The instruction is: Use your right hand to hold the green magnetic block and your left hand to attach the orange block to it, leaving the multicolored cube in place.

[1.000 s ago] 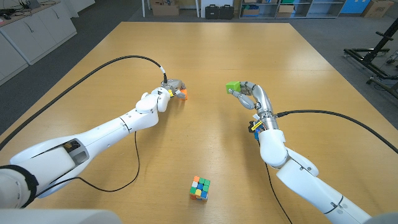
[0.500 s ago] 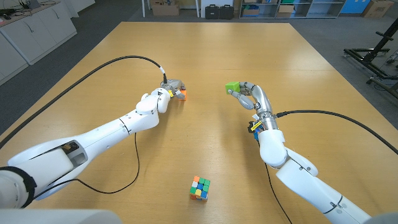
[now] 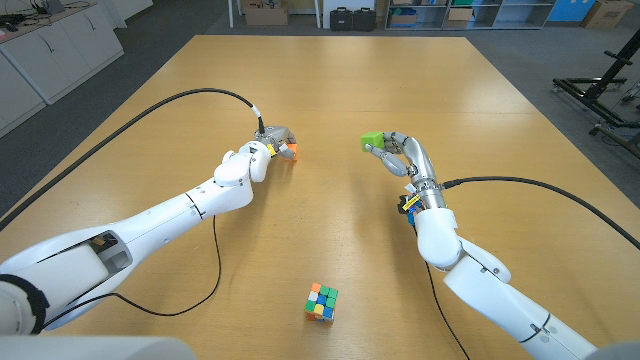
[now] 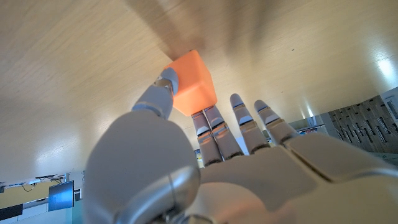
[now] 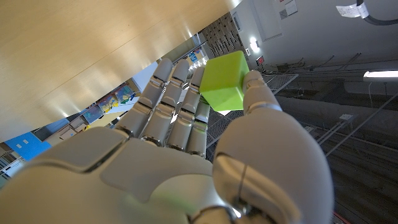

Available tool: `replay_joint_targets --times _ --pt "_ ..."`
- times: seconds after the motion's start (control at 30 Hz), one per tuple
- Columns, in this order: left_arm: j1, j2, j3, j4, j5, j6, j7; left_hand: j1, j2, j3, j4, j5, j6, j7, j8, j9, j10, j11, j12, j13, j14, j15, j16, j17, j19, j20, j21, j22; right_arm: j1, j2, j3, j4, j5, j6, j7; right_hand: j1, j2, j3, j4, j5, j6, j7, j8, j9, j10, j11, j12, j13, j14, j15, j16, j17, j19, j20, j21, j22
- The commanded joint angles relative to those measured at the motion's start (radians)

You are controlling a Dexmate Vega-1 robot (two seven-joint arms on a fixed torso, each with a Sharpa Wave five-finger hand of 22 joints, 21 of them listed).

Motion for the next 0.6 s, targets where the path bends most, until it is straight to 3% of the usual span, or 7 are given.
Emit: replay_joint_targets --times 0.03,0.6 --pt "0.092 0.059 -0.078 -0.120 -0.050 0.033 0.058 0.005 0.018 0.017 0.007 0.008 0.028 -0.010 0.007 0.005 0.039 -0.022 0.006 0.006 0.010 -0.164 -0.004 0.002 0.001 -0.004 -0.003 0.001 -0.008 -0.004 0.004 -0.003 -0.001 0.009 -0.002 0.070 0.075 0.013 0.012 0.001 0.134 -0.124 0.004 0.004 0.114 -0.107 0.004 0.006 0.014 -0.085 0.001 0.006 -0.002 -0.079 0.008 0.000" --pt "0.225 0.136 -0.166 -0.283 -0.095 0.070 0.146 0.005 0.019 0.019 0.009 0.008 0.037 -0.009 0.009 0.005 0.051 -0.023 0.006 0.009 0.014 -0.163 -0.005 0.002 0.006 -0.008 -0.002 0.001 0.012 0.005 -0.003 0.021 0.011 0.040 0.010 0.071 0.077 0.013 0.013 0.000 0.135 -0.124 0.004 0.004 0.116 -0.105 0.003 0.006 0.013 -0.085 -0.001 0.007 -0.003 -0.079 0.011 0.000"
